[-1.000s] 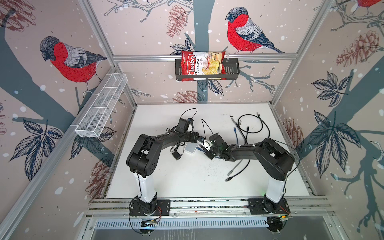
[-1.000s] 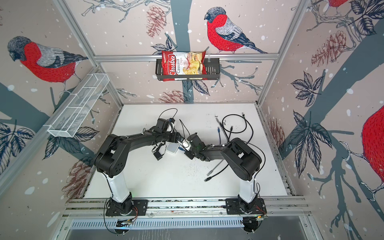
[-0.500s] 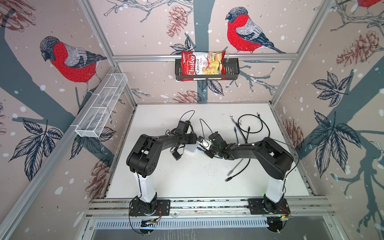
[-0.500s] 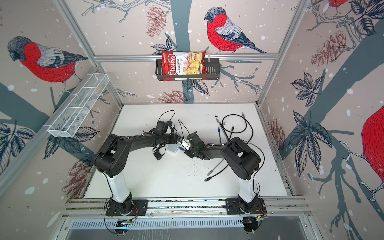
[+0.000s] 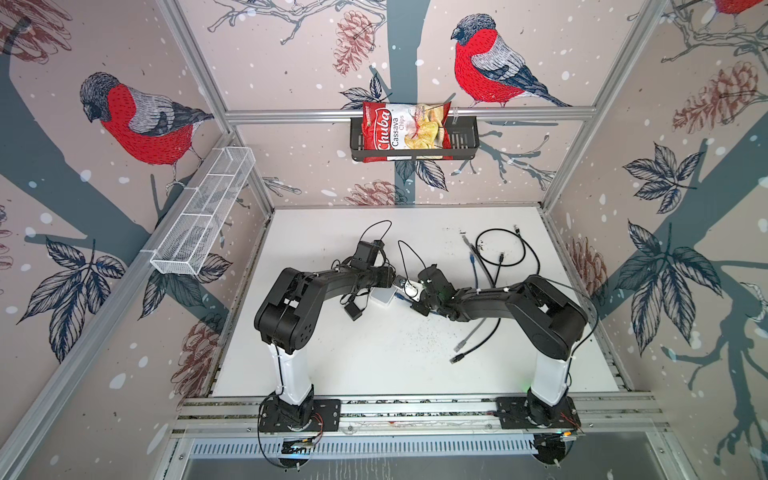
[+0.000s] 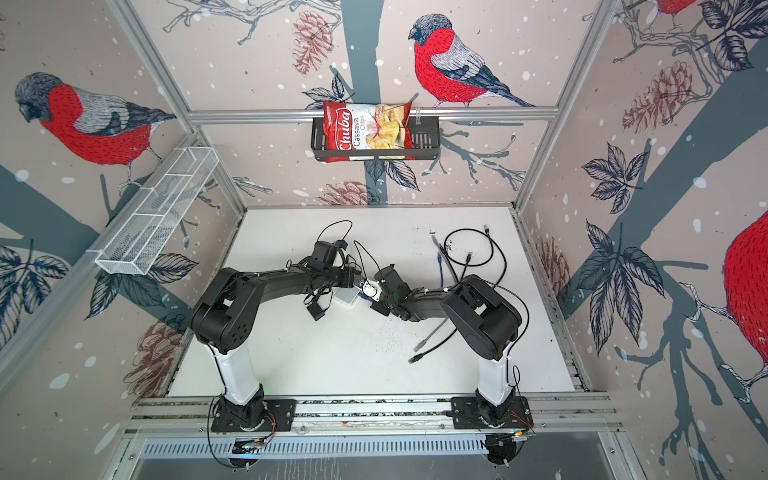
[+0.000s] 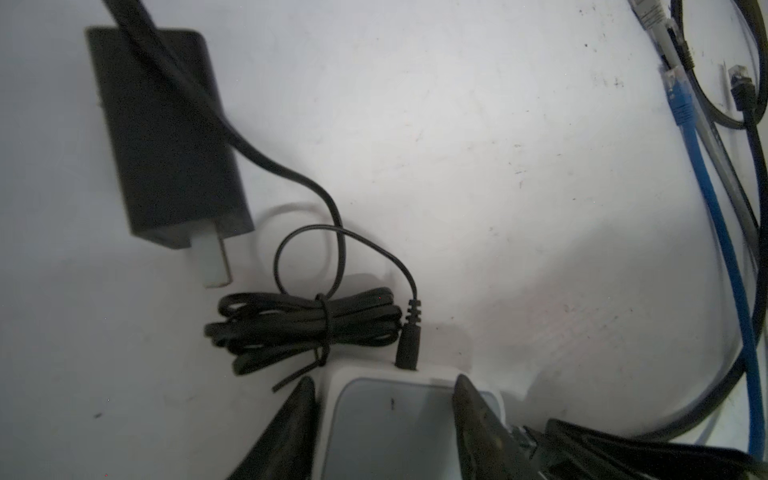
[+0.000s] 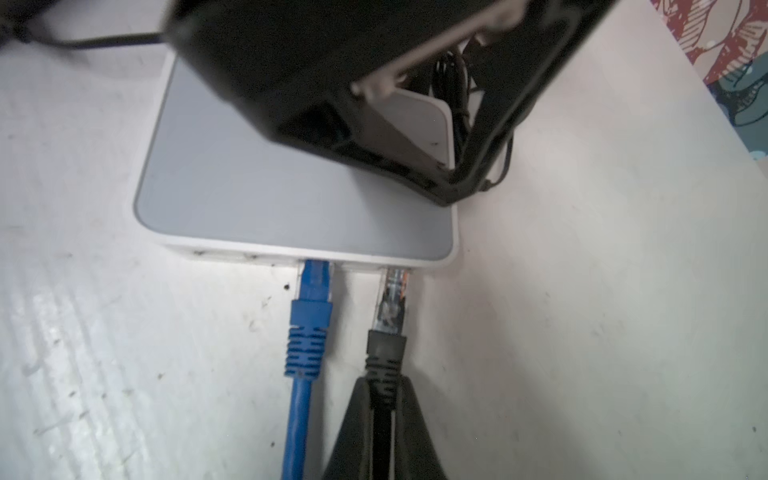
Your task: Insert the plug into the switch port
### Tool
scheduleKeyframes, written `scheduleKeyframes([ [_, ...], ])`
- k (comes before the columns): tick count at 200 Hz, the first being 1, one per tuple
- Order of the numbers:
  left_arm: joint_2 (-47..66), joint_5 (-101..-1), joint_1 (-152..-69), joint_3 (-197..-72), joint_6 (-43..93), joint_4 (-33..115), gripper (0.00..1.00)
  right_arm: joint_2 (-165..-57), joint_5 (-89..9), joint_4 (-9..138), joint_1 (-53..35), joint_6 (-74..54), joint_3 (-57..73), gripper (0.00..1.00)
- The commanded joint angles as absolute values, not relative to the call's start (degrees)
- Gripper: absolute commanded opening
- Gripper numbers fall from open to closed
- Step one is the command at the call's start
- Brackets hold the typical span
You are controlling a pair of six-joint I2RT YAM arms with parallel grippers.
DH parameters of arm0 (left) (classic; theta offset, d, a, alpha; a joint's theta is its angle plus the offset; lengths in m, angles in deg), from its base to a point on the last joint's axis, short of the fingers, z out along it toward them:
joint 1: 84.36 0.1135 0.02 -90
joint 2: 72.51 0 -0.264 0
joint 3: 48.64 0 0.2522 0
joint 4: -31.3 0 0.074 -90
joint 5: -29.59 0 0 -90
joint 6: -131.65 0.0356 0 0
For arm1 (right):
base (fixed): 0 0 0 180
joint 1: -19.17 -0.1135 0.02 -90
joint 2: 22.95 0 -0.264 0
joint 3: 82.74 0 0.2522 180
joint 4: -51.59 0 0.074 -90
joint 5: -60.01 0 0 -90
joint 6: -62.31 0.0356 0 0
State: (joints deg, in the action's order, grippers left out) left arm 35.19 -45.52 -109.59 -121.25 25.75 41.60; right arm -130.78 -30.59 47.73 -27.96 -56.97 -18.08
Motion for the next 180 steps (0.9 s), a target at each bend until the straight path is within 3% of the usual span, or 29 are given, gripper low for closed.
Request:
scheduleKeyframes([
  [1,35.50,-39.94,-110.20,-121.21,29.69,44.69,0.51,-130.46,-33.95,47.13,-28.14,-60.40,-18.45,0.01],
  [85,35.94,-38.89,-110.71,-119.88,28.63,42.35,0.50,-134.64,-34.51,51.43,-27.88,-49.16,-13.72,0.01],
  [180,34.37,-38.28,-110.81,-116.42,31.18,39.65,0.49,-132.65,-35.84,50.65,-27.85,-48.45,-16.07,0.01],
])
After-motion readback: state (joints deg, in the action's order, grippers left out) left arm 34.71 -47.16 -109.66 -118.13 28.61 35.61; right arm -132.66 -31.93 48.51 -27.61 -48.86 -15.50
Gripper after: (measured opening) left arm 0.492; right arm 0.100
